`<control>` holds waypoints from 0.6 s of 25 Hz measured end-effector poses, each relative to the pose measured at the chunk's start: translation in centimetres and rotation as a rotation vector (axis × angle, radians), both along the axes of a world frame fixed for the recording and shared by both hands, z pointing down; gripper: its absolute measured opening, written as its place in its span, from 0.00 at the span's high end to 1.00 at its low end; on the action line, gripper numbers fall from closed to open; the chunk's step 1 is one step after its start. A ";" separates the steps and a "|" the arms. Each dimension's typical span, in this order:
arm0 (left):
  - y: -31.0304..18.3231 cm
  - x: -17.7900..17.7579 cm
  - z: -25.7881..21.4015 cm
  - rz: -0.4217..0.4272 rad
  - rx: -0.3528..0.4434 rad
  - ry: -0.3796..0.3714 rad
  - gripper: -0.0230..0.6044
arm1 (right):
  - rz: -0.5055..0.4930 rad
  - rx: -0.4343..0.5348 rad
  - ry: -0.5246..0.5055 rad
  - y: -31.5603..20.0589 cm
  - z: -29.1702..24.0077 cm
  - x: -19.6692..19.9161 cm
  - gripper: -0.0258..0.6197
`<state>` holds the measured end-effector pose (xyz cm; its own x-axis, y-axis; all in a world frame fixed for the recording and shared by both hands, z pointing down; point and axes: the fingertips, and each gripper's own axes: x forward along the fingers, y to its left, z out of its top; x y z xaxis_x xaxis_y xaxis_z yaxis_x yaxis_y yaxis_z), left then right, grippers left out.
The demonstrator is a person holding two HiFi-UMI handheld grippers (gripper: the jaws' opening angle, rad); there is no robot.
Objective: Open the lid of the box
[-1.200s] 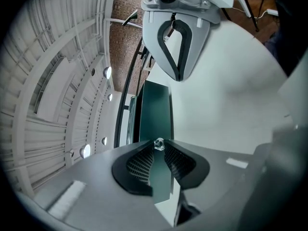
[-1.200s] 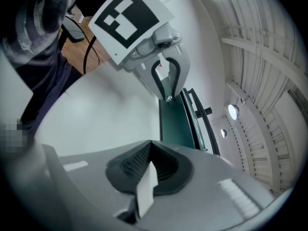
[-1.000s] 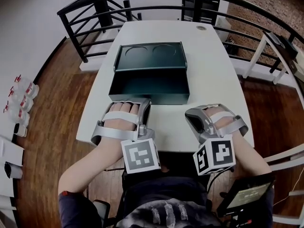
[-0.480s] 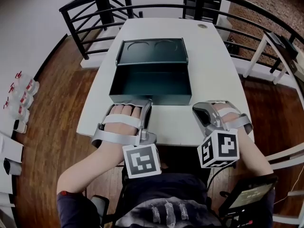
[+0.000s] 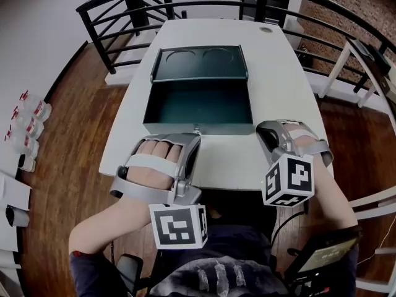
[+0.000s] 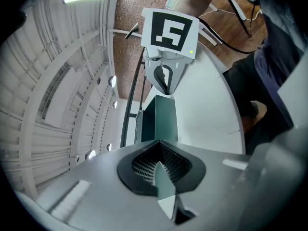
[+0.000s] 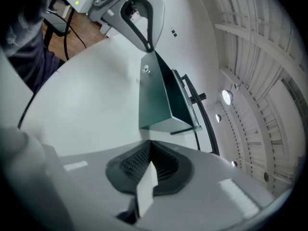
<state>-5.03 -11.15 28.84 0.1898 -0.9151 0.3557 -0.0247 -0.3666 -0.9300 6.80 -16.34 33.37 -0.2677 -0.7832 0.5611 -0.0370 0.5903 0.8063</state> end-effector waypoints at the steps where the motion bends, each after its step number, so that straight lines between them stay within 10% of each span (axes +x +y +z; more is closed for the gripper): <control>1: -0.1 -0.1 0.1 -0.002 -0.010 0.001 0.94 | -0.003 0.002 0.005 0.0 0.0 0.0 0.96; 15: 0.1 0.5 2.1 0.035 -0.106 0.056 0.94 | -0.011 -0.002 -0.004 0.1 0.0 -0.2 0.96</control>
